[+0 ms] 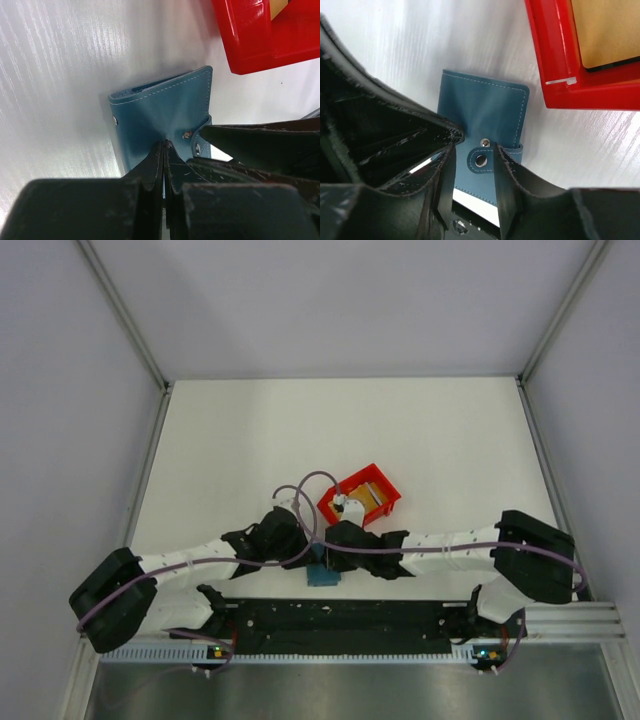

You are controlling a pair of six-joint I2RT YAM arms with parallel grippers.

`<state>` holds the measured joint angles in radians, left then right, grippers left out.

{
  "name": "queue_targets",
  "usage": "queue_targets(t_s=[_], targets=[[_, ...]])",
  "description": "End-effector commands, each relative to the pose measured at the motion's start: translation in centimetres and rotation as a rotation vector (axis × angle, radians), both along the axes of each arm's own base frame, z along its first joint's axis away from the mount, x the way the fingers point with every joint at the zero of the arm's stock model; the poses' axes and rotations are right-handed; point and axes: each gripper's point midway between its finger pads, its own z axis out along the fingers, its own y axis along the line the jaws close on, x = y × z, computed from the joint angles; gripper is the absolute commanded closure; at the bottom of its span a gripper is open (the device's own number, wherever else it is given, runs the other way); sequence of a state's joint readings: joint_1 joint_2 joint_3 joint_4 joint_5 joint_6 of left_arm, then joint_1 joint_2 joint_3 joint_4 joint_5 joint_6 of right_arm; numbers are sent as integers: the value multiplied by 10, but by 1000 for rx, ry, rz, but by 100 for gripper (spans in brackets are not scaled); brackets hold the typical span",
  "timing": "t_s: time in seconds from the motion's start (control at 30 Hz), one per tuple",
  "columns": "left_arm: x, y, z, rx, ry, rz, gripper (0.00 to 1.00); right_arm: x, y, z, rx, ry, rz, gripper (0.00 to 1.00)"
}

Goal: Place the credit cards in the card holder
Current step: Close the card holder at the center of the board.

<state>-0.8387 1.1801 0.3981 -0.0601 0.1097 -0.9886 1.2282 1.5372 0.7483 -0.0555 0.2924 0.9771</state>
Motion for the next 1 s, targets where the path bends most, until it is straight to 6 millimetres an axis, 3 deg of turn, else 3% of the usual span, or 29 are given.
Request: queue_targets(t_s=[0.0, 0.07, 0.13, 0.23, 0.33, 0.4, 0.6, 0.73, 0.97], targets=[[-2, 19, -20, 85, -7, 23, 100, 3, 13, 50, 116, -87, 52, 62], [-3, 19, -19, 79, -8, 23, 100, 5, 9, 66, 146, -131, 72, 57], [-2, 18, -18, 78, -11, 24, 100, 7, 1, 78, 168, -157, 62, 59], [-2, 17, -17, 73, -13, 19, 100, 6, -13, 69, 173, -127, 53, 71], [-2, 17, -16, 70, -12, 17, 100, 5, -30, 51, 133, -95, 16, 93], [-3, 17, -17, 70, -15, 9, 100, 3, -38, 38, 126, -52, -7, 100], [-4, 18, -17, 81, -19, -11, 100, -4, -46, 20, 118, -4, -6, 100], [-4, 19, -18, 92, -20, -13, 100, 0, -33, 26, 149, -11, 12, 100], [-5, 19, -18, 92, -18, -16, 100, 6, -21, 21, 153, 2, 28, 100]])
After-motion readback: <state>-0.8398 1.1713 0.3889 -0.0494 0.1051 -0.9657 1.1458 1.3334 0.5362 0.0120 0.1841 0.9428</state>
